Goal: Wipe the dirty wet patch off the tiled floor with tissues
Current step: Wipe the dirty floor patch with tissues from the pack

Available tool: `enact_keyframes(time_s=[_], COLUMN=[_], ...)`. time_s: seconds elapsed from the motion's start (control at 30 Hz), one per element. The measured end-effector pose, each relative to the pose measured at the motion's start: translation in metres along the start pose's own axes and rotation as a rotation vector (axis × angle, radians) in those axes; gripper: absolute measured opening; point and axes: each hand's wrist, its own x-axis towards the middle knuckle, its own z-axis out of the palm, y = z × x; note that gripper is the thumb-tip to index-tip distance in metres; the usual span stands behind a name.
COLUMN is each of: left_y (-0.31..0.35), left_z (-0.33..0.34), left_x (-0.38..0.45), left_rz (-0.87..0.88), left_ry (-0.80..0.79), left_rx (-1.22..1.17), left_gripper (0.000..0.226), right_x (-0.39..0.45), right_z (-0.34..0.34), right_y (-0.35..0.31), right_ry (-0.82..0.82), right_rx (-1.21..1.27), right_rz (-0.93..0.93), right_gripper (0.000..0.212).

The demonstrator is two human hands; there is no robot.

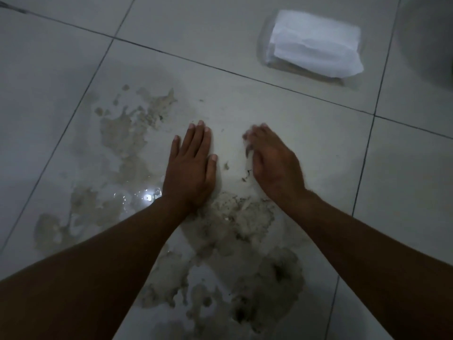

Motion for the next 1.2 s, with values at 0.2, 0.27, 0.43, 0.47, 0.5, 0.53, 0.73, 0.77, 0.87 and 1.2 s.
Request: enact_keyframes(time_s=[0.2, 0.27, 0.43, 0.47, 0.5, 0.53, 0.73, 0.77, 0.87, 1.2], left_y=[-0.003, -0.004, -0.007, -0.007, -0.008, -0.008, -0.011, -0.012, -0.013, -0.012], left_z=[0.000, -0.001, -0.005, -0.006, -0.006, -0.006, 0.000, 0.000, -0.001, -0.001], left_x=[-0.002, -0.001, -0.003, -0.005, -0.008, -0.011, -0.016, -0.016, -0.015, -0.016], left_rz=[0.023, 0.032, 0.077, 0.089, 0.100, 0.106, 0.120, 0.124, 0.125, 0.128], left_ry=[0.002, -0.009, -0.031, -0.030, -0.027, -0.026, -0.027, -0.030, -0.026, -0.011], left_rx=[-0.032, -0.048, 0.015, 0.034, 0.049, 0.058, 0.092, 0.098, 0.086, 0.053], left_gripper=[0.060, 0.060, 0.062, 0.063, 0.063, 0.063, 0.062, 0.063, 0.063, 0.062], right_x=[0.020, 0.005, -0.036, -0.037, -0.036, -0.035, -0.051, -0.055, -0.061, -0.040], right_z=[0.019, 0.011, -0.011, -0.010, -0.008, -0.005, 0.006, 0.004, -0.001, 0.019], right_y=[-0.029, -0.028, -0.001, 0.002, 0.003, 0.001, -0.034, -0.032, -0.016, -0.048], right_ry=[-0.104, -0.157, -0.117, -0.054, 0.003, 0.043, -0.027, -0.030, 0.034, -0.022], right_rx=[0.105, 0.096, 0.063, 0.035, 0.011, -0.001, 0.068, 0.080, 0.047, 0.064], right_rz=[-0.054, -0.187, -0.278, -0.217, -0.146, -0.077, -0.159, -0.175, -0.120, -0.115], right_gripper=[0.041, 0.041, 0.036, 0.035, 0.034, 0.034, 0.029, 0.028, 0.026, 0.029])
